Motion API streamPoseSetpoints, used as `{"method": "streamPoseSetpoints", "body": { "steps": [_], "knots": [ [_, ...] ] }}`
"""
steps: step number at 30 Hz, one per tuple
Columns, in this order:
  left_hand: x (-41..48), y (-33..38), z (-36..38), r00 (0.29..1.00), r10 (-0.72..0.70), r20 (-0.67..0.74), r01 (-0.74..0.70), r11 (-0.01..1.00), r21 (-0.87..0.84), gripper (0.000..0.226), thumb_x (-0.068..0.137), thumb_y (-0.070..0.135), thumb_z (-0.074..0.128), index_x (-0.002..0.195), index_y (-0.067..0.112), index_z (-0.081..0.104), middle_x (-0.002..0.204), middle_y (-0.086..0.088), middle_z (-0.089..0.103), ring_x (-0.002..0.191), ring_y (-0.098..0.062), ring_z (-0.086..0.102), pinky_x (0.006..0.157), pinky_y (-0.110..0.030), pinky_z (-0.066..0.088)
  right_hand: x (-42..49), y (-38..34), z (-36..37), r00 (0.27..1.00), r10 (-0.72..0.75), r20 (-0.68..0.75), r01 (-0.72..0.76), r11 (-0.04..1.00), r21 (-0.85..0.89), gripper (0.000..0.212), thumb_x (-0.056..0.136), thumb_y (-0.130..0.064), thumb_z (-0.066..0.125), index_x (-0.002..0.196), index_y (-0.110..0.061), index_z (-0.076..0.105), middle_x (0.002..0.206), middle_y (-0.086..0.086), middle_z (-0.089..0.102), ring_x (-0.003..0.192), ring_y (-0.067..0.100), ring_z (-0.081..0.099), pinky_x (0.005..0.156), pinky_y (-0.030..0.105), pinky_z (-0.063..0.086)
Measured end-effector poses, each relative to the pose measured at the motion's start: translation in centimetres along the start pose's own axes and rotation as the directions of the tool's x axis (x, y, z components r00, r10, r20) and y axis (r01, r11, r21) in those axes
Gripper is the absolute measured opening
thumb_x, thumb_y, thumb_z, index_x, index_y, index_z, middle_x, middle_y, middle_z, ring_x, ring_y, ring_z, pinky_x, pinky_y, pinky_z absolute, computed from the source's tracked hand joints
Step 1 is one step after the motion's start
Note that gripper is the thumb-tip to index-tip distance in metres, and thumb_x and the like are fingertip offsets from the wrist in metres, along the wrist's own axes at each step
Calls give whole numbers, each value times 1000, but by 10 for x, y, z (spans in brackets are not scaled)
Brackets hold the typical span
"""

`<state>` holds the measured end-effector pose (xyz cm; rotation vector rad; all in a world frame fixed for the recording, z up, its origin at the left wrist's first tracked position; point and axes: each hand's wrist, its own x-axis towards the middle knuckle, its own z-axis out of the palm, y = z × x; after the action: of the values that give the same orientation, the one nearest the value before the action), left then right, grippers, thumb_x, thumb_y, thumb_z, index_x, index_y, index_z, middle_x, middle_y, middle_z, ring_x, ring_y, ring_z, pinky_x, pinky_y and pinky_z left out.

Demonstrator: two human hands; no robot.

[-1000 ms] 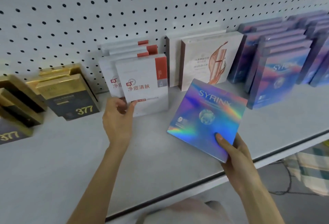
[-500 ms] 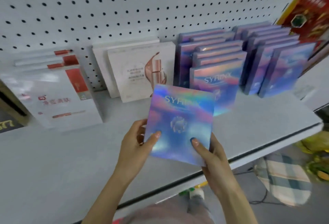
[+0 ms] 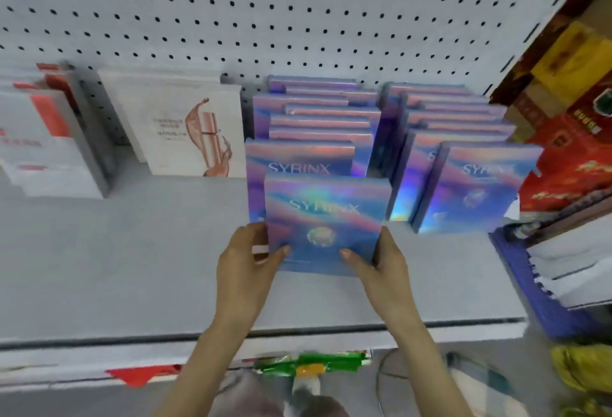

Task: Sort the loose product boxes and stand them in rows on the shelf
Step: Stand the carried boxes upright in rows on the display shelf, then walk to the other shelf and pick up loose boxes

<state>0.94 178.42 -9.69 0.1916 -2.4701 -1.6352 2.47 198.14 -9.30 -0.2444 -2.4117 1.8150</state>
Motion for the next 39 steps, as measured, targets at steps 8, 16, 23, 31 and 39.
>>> {"method": "streamPoseSetpoints", "body": {
  "steps": [8, 16, 23, 31, 39],
  "knots": [
    [-7, 9, 16, 975, 206, -83, -175, 941, 288, 24, 87, 23, 67, 109, 24, 58, 110, 5, 55, 85, -14, 65, 63, -39, 58, 33, 11, -6, 1000, -8, -13, 7, 999, -45, 40, 80, -10, 76, 111, -25, 55, 96, -13, 66, 79, -4, 61, 68, 8, 45],
    [1, 7, 12, 982, 184, 37, -187, 947, 260, 28, 88, 18, 59, 112, 33, 57, 119, 6, 47, 95, -14, 62, 74, -39, 59, 46, 8, 2, 997, -11, -78, 14, 999, 39, 50, 76, -9, 79, 113, -29, 50, 101, -11, 63, 81, -10, 60, 67, 3, 43],
    [-8, 4, -12, 980, 126, 153, -152, 973, 172, 40, 91, 13, 61, 126, 31, 55, 120, 7, 46, 100, -5, 58, 81, -24, 55, 26, 17, 18, 973, 73, -218, -70, 997, 24, 46, 83, -10, 72, 119, -22, 46, 118, 7, 54, 95, 17, 56, 75, 3, 42],
    [-72, -51, -144, 999, -41, -2, 41, 999, -23, 39, 91, 11, 60, 123, 33, 55, 111, 9, 60, 95, 1, 60, 74, -7, 47, -68, -31, 107, 927, 18, -374, -22, 1000, -7, 55, 86, -4, 67, 135, -11, 43, 125, 5, 45, 108, 14, 48, 99, 27, 40],
    [-150, -152, -373, 977, -184, -103, 188, 981, 34, 27, 91, 13, 61, 112, 31, 59, 102, 6, 66, 86, 5, 61, 67, -6, 45, -201, -85, 305, 940, 2, 342, -44, 992, 115, 44, 82, -25, 68, 118, -43, 51, 116, -7, 61, 86, -2, 63, 75, 12, 48]
  ]
}}
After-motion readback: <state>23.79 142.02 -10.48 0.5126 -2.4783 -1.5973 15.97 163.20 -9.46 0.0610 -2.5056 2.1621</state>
